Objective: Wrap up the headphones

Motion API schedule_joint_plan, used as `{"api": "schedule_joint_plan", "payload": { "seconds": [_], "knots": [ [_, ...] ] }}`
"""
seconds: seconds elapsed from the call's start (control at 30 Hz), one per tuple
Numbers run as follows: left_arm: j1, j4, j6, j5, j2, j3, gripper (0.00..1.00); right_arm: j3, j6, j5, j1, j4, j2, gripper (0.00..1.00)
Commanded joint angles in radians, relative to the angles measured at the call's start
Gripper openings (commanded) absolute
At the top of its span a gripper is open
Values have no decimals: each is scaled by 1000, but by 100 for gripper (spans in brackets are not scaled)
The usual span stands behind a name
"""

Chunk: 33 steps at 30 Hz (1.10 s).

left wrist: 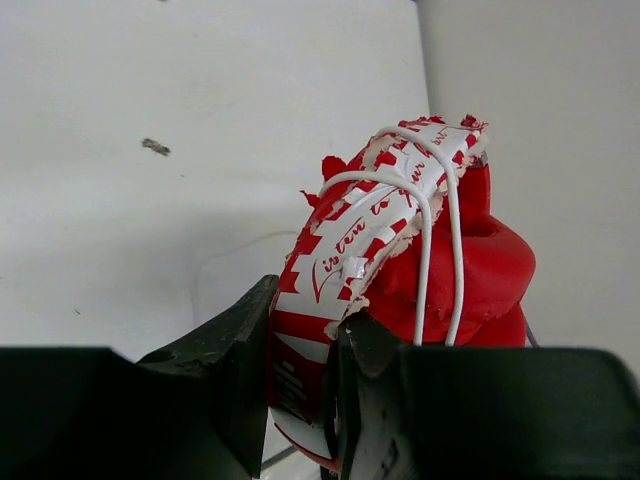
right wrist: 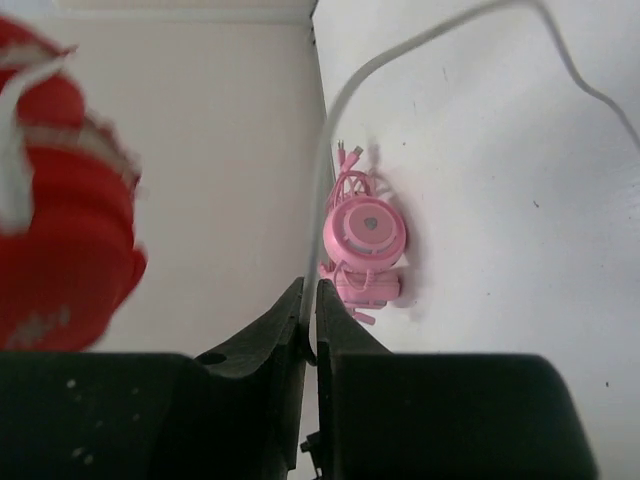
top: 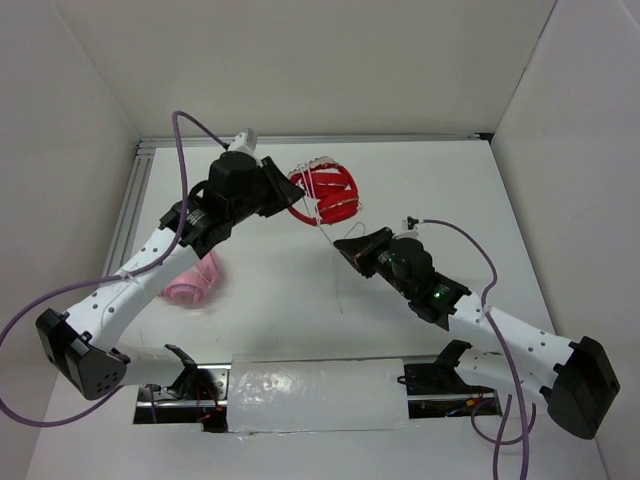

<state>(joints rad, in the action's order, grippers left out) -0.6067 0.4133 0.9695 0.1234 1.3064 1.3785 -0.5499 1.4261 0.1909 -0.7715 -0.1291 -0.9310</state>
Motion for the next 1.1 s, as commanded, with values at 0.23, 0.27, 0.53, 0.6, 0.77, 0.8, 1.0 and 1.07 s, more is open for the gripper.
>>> {"api": "schedule_joint_plan", "payload": {
  "seconds": [0.23,0.27,0.53,0.6,0.77,0.8,1.0,1.07],
  "knots": [
    [-16,-225,-123,-404,-96,31,0,31,7,-186,106,-286,-81,18],
    [-19,-220,-127,-441,-91,31,0,28,-9,-186,110,-311,-89,19],
    [-38,-200,-134,-528,-76,27,0,-13,-10,-235,136,-386,-135,24],
    [-48,-189,-138,-519,-65,53,0,-37,-4,-264,138,-402,-169,24],
    [-59,-131,-160,-540,-27,123,0,-67,16,-349,150,-392,-247,24],
    [-62,-137,-161,-576,-35,119,0,-61,23,-350,165,-405,-255,22],
    [-91,-123,-186,-650,-56,108,0,-62,76,-399,196,-619,-354,19],
    [-102,-110,-196,-654,-44,122,0,-71,85,-453,198,-706,-391,19]
  ]
}}
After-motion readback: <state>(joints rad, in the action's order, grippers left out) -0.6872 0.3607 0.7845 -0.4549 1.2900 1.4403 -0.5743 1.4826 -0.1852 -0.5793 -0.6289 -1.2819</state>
